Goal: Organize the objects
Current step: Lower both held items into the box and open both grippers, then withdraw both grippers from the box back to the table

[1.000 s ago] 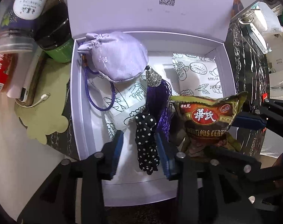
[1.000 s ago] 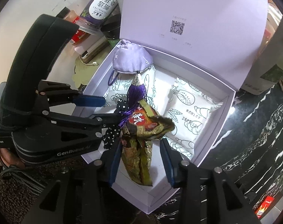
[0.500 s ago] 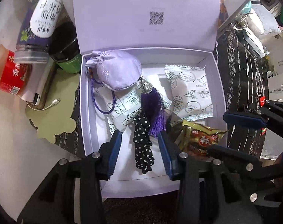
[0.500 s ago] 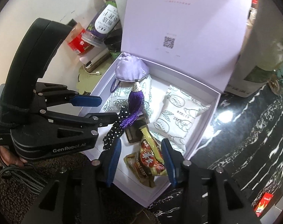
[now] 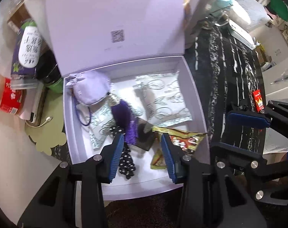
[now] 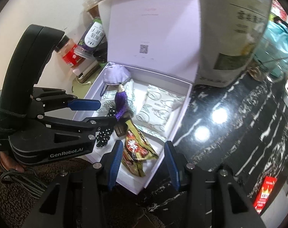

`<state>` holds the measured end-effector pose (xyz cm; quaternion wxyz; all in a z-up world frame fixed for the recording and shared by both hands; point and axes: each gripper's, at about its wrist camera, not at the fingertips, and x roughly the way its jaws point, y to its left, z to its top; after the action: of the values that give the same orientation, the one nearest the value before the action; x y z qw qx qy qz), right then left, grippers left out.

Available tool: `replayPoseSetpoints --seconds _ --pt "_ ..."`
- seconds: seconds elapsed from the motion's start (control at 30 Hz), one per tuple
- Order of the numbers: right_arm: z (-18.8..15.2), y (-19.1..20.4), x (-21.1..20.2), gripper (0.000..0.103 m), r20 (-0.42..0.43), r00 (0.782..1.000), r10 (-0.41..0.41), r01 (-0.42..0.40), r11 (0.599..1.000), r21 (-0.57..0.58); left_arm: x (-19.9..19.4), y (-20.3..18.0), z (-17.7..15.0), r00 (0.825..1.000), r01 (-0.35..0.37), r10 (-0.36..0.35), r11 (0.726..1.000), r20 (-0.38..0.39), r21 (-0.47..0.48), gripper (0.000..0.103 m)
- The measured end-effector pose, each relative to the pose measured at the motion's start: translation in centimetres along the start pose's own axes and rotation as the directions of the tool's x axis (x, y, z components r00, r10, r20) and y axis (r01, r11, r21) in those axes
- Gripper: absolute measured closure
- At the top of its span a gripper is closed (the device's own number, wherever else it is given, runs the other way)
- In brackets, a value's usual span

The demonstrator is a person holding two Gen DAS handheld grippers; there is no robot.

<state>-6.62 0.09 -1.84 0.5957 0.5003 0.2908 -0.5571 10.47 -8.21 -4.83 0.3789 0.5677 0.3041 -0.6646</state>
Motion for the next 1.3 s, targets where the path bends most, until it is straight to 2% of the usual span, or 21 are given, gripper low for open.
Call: replayPoseSetpoints --seconds 0.37,0.63,1.0,1.03,1.3 --pt "-3.5 -2.3 -2.8 0.058 0.049 0.997 -0.059 0.053 0.992 0.116 -0.7 -5.1 0.3 0.999 0.031 -0.033 0.993 0.016 0.111 0.064" --pt "-6.8 -4.3 -4.8 0.058 0.069 0.991 -0.111 0.093 0.970 0.223 -0.8 -9.8 0.2 0.998 0.059 -0.062 0.975 0.010 0.216 0.064" --pt "-12.8 -7.8 -7.7 0.058 0.075 0.979 -0.191 0.146 0.906 0.398 -0.1 -17.6 -0.2 0.993 0.113 -0.111 0.929 -0.028 0.353 0.064" --pt "-13.4 -8.2 -8.0 0.058 0.076 0.977 -0.198 0.149 0.898 0.414 0.0 -18.4 -0.1 0.993 0.114 -0.114 0.941 -0.018 0.319 0.064" --pt "-17.2 -11.1 -10.0 0.058 0.078 0.967 -0.243 0.168 0.834 0.525 1.0 -24.5 0.2 0.989 0.144 -0.136 0.899 -0.050 0.413 0.064"
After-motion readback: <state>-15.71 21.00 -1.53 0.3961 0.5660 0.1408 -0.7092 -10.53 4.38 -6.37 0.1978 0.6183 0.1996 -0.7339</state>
